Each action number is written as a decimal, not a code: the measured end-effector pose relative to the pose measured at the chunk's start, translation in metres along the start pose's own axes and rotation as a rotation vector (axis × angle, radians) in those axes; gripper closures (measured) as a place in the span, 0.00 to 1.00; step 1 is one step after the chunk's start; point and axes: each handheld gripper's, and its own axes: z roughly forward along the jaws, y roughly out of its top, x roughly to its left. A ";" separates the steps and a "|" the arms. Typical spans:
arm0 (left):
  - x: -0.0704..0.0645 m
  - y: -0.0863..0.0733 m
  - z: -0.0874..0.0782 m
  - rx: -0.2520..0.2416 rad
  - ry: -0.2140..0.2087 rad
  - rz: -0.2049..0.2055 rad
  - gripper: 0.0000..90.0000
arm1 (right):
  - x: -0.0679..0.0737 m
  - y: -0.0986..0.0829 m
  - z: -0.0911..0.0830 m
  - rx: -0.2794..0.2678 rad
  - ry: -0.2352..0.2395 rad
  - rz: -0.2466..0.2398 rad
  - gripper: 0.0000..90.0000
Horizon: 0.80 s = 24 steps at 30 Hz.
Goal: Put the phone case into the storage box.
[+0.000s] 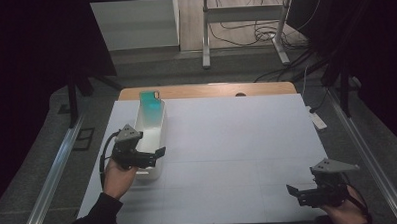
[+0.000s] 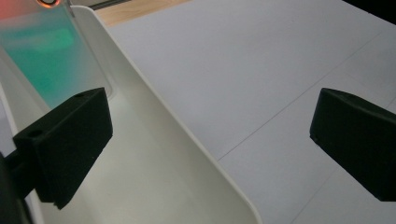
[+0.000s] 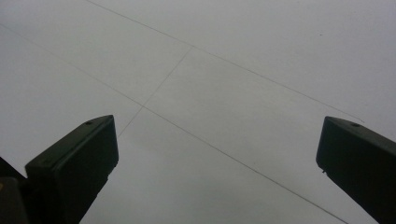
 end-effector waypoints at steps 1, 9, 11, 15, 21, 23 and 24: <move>0.000 -0.001 -0.001 -0.002 0.002 -0.002 0.00 | 0.000 0.000 0.000 0.001 0.000 0.000 0.00; -0.005 -0.007 -0.009 -0.008 0.002 -0.006 0.00 | -0.001 0.000 0.000 0.001 -0.001 0.006 0.00; -0.006 -0.009 -0.010 -0.010 0.003 -0.005 0.00 | -0.001 0.000 0.000 0.003 -0.002 0.008 0.00; -0.009 -0.012 -0.014 -0.011 0.005 -0.003 0.00 | -0.001 0.000 0.000 0.003 -0.002 0.008 0.00; -0.013 -0.019 -0.020 -0.004 0.025 0.005 0.00 | -0.001 0.000 0.000 0.001 -0.001 0.008 0.00; -0.013 -0.020 -0.021 -0.003 0.030 0.005 0.00 | -0.001 0.000 0.000 0.001 -0.001 0.007 0.00; -0.013 -0.021 -0.022 -0.002 0.033 0.006 0.00 | -0.001 0.000 0.000 0.002 -0.002 0.006 0.00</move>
